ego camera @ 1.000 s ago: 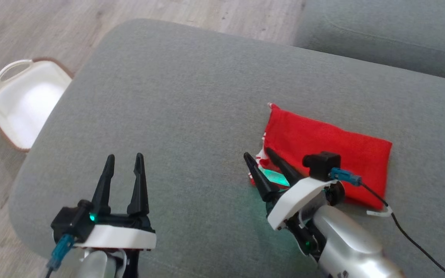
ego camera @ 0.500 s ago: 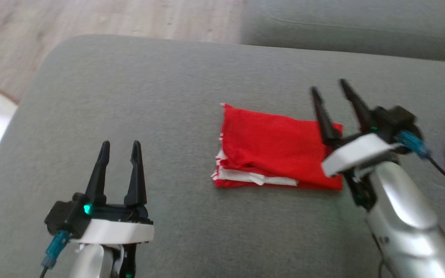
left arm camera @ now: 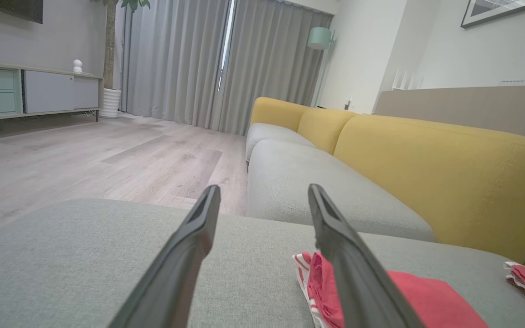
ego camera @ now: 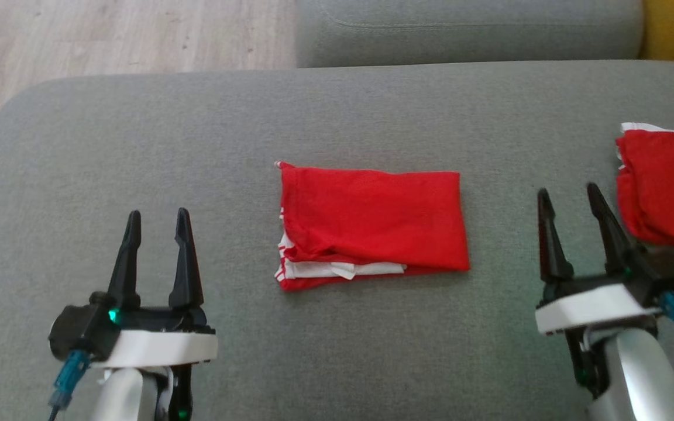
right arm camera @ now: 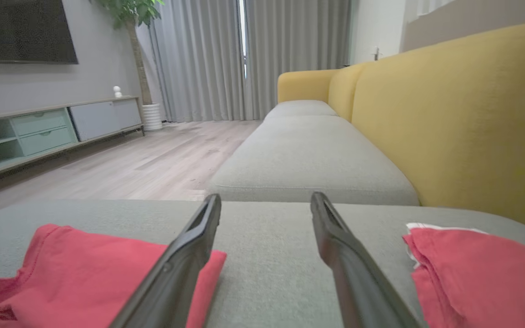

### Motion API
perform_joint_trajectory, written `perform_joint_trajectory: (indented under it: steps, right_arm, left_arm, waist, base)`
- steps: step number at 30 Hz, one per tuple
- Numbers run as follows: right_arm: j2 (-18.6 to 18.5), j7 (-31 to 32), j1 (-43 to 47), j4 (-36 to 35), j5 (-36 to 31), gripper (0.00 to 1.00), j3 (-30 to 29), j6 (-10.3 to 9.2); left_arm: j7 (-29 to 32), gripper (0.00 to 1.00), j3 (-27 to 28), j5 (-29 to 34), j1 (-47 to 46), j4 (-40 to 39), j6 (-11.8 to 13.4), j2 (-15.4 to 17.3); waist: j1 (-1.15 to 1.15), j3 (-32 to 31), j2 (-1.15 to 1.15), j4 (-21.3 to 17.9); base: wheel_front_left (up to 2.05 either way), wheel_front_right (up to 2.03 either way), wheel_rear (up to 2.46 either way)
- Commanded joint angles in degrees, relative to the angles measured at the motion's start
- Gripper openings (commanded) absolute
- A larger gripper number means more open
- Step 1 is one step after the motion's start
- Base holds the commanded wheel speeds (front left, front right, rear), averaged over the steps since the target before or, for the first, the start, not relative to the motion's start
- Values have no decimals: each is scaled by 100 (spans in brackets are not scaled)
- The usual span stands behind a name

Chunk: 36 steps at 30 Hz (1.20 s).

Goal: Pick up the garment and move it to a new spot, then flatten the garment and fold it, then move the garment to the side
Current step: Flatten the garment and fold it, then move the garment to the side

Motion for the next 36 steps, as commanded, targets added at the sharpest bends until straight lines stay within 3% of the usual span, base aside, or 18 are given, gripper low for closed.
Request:
perform_joint_trajectory:
  steps: [1,15,31,36]
  right_arm:
    - [42,-59,-91,-211,-6,100,101,-5]
    - [73,-60,-9,-260,245,100,183,-5]
    - [74,564,-811,1214,508,100,507,-5]
    - [74,741,-1051,1813,903,100,765,-5]
  left_arm:
    - [-46,100,190,43,-141,-163,4,18]
    - [-46,100,66,-3,-231,-66,-17,18]
    - [-46,100,-460,-58,-614,38,-14,18]
    - [-46,100,-563,-103,-667,23,14,18]
  waist:
    - [0,3,0,-24]
    - [0,178,0,4]
    - [0,807,0,611]
    - [0,861,0,713]
  base:
    - [0,0,0]
    - [0,0,0]
    - [0,0,0]
    - [0,0,0]
